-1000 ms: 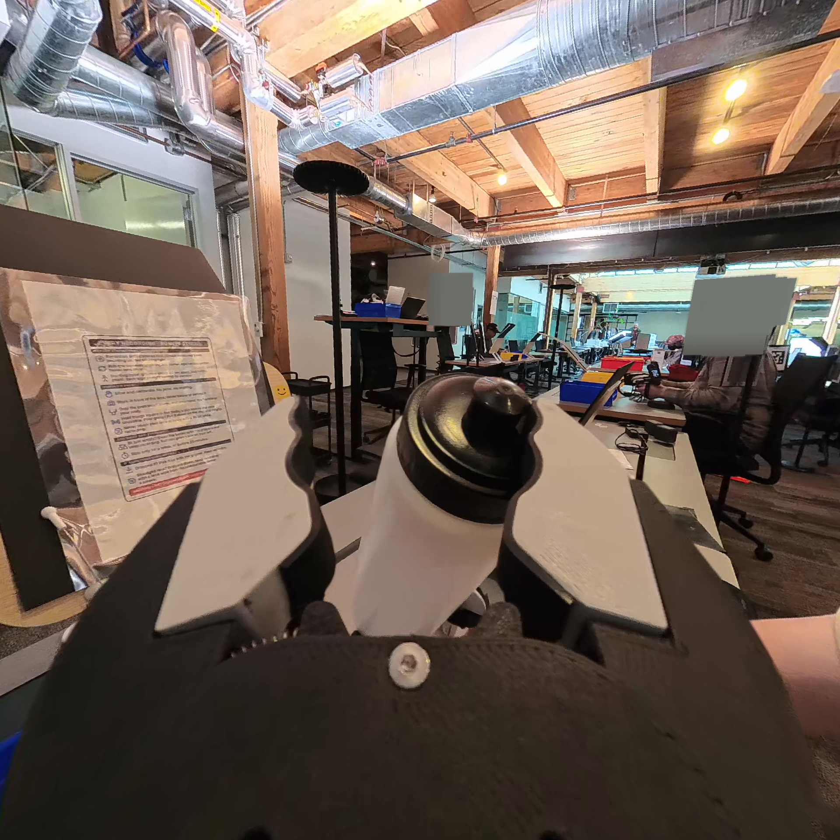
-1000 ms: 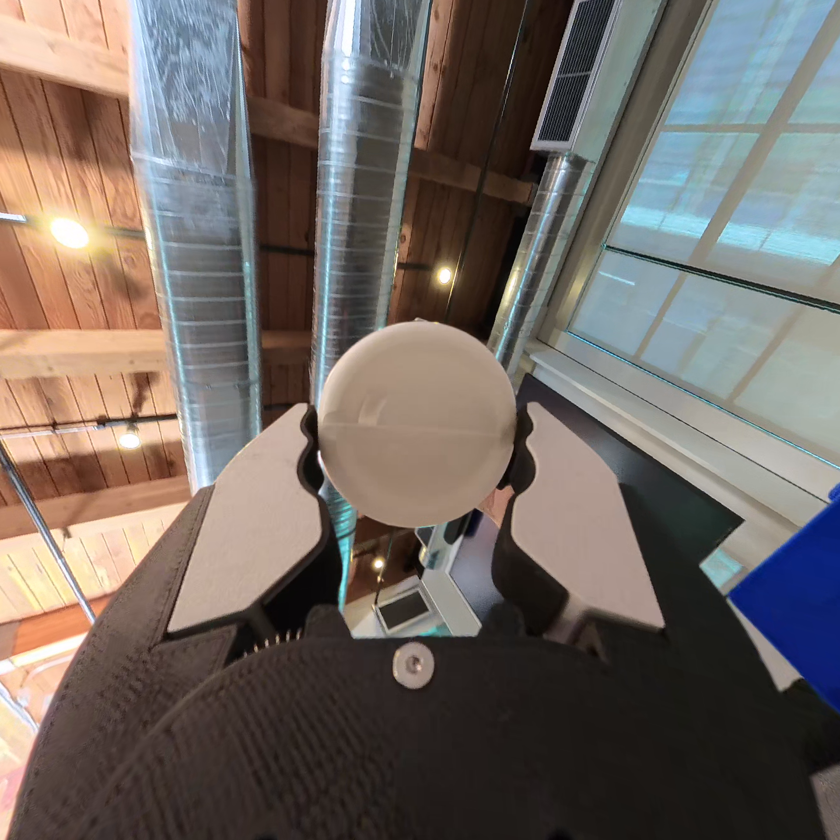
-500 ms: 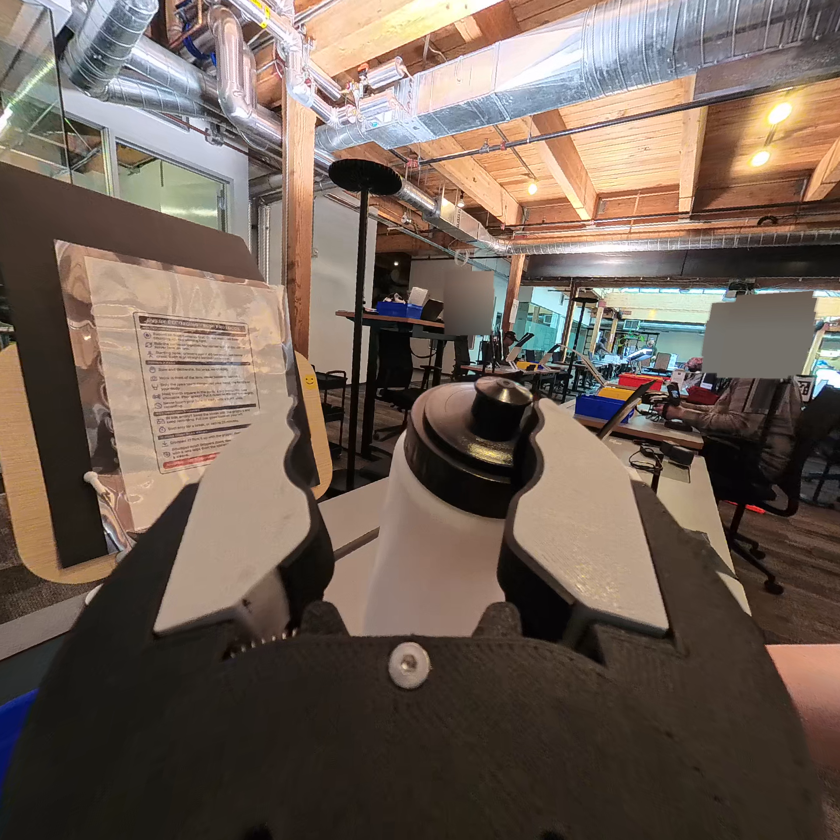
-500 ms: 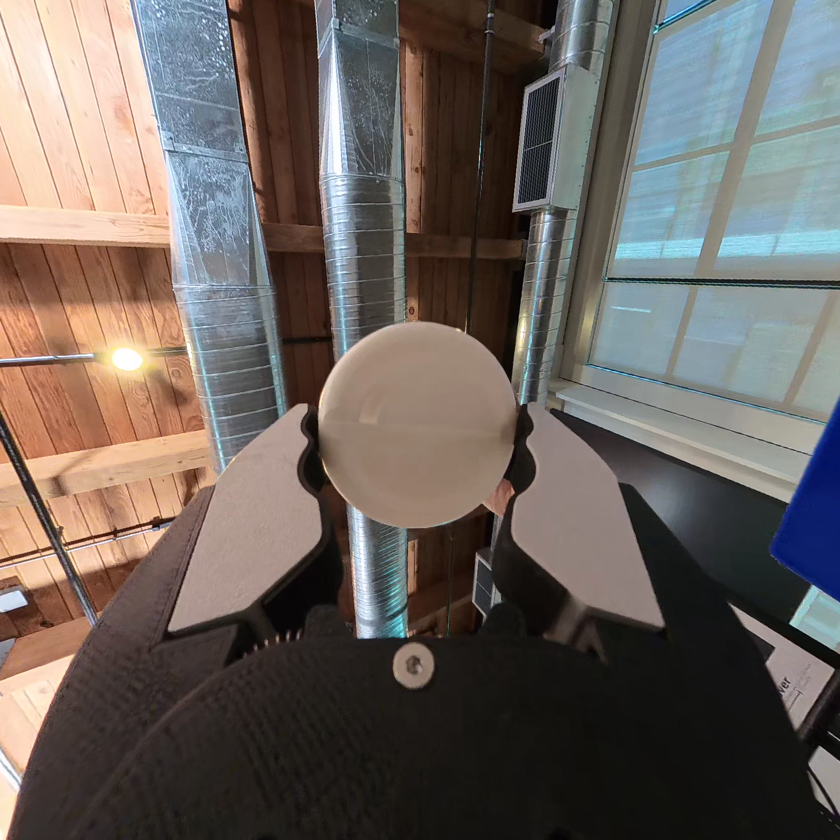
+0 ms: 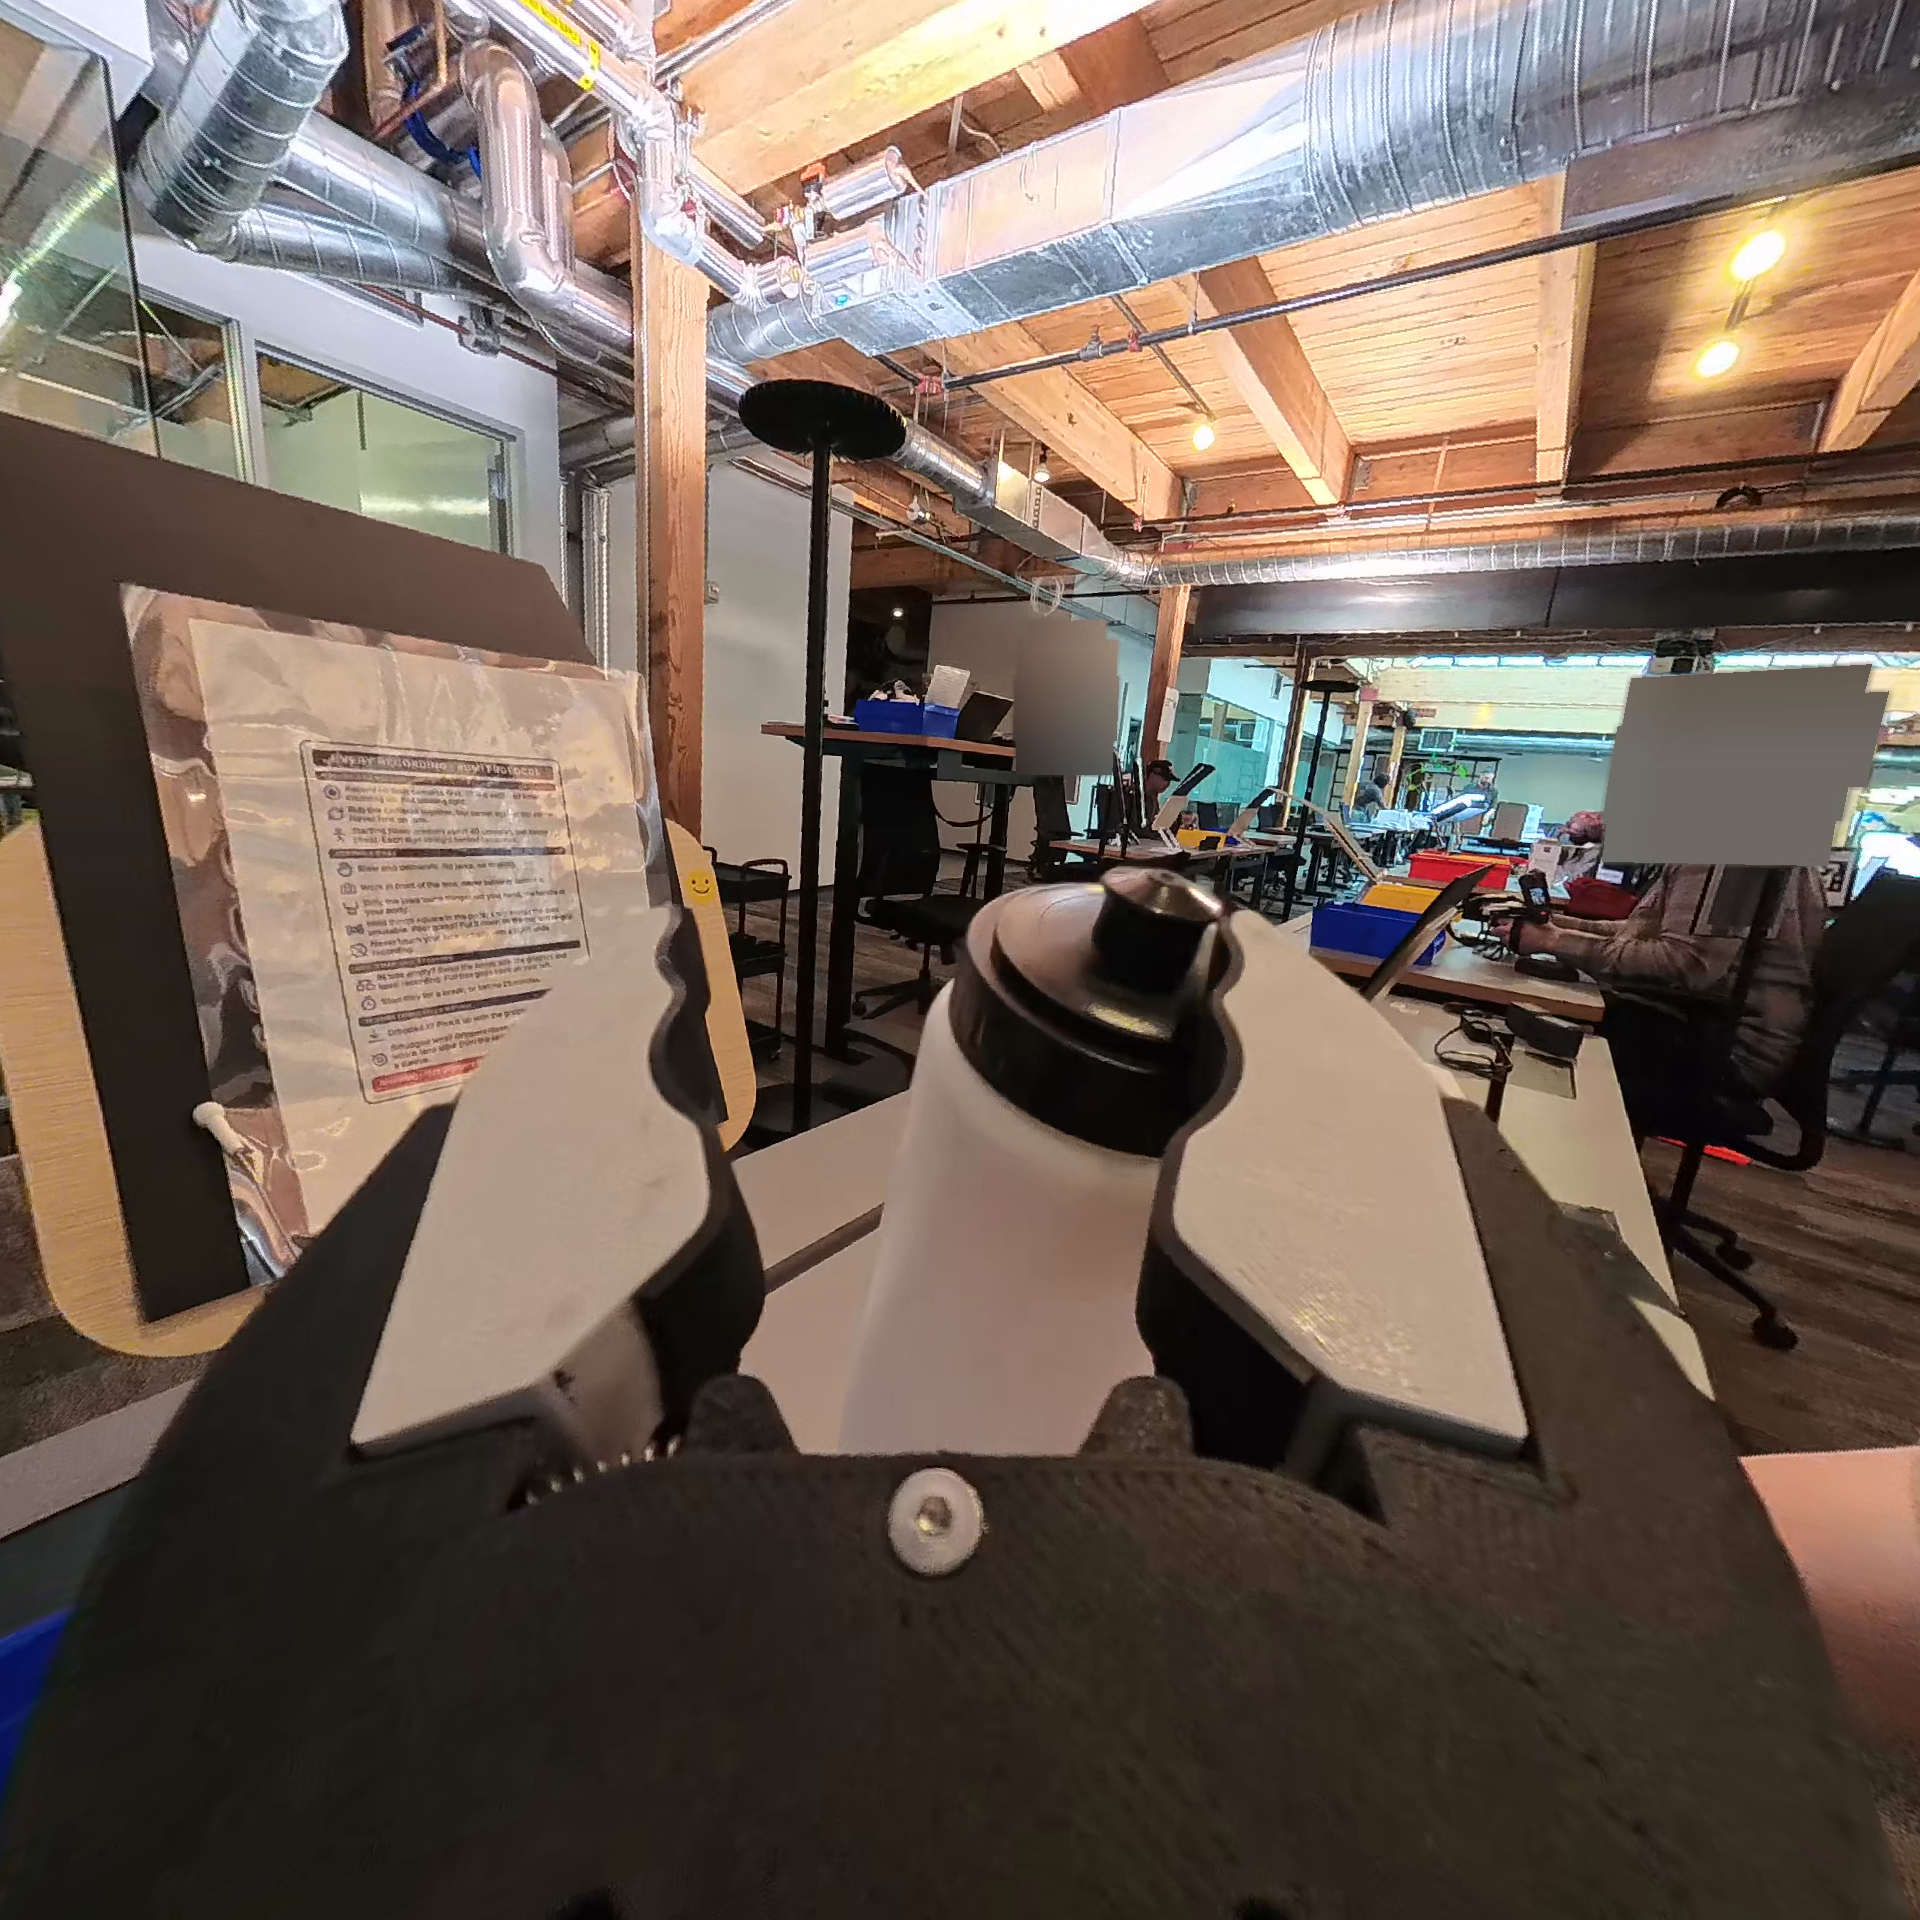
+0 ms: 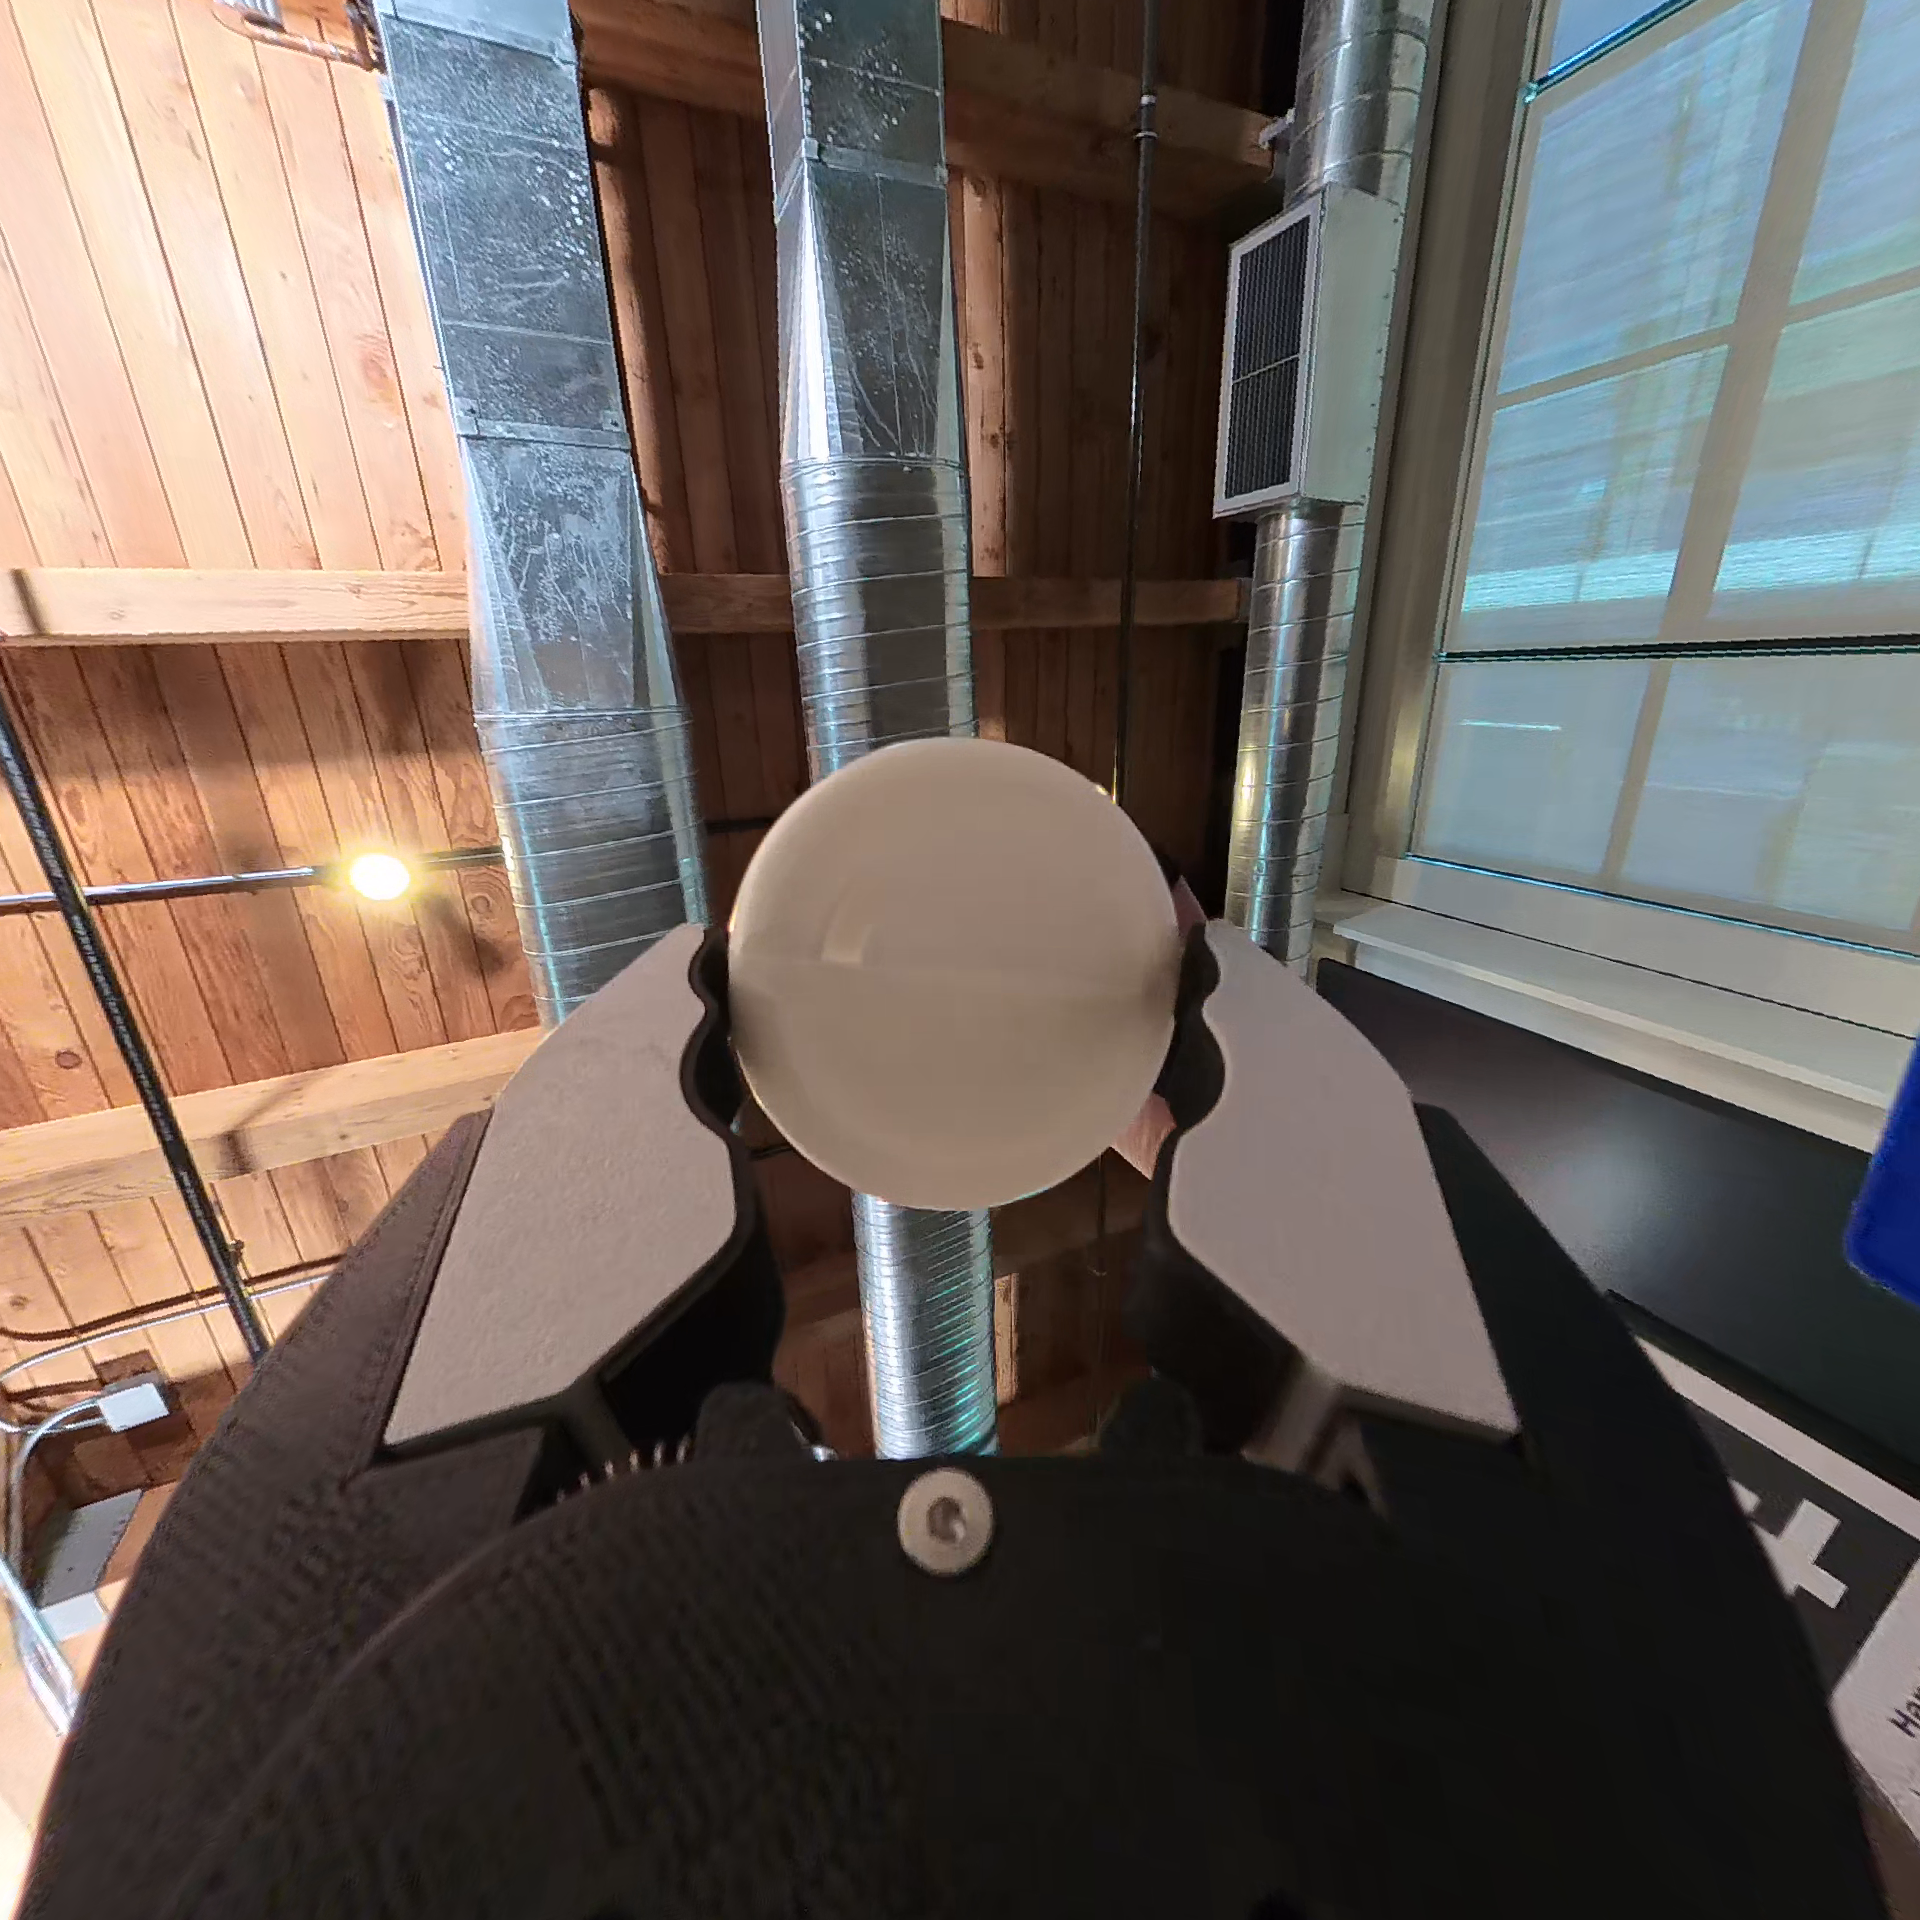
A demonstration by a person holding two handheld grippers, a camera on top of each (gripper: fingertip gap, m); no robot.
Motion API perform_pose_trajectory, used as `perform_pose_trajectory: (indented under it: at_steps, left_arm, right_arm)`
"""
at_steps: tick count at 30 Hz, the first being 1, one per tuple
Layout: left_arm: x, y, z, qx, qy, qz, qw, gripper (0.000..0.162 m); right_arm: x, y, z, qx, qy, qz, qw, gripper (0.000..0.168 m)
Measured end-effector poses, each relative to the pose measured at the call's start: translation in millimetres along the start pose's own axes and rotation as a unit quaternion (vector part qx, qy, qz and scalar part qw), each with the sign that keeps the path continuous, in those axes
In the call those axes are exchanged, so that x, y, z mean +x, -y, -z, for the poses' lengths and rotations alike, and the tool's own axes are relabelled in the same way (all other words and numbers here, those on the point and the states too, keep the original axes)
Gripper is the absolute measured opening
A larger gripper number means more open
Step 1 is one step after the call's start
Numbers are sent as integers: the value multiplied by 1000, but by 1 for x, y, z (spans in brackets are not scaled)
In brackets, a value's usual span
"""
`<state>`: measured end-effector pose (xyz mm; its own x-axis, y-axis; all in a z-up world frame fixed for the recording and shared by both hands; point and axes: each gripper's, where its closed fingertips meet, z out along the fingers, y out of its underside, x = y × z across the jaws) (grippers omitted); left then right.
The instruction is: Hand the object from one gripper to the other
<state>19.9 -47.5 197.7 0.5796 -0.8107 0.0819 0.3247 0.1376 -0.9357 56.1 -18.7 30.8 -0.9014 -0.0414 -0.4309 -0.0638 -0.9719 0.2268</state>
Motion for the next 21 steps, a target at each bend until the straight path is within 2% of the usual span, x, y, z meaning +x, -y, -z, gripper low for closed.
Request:
perform_pose_trajectory:
  at_steps: [9,11,13,17,21]
  left_arm:
    - [11,13,9,22,-19,-13,1000,93]
    - [18,0,6,-23,-25,-36,999,93]
    - [25,-6,5,-47,-40,-38,997,87]
    - [16,-5,7,-46,-21,-28,998,78]
    - [3,11,16,2,-5,14,1000,61]
  right_arm:
    - [6,2,3,22,-15,-5,1000,83]
    - [7,2,4,32,-11,-18,999,83]
    - [10,5,7,42,-12,-29,999,83]
    - [11,5,7,14,-18,-9,1000,83]
    - [10,-13,0,-81,-25,34,996,83]
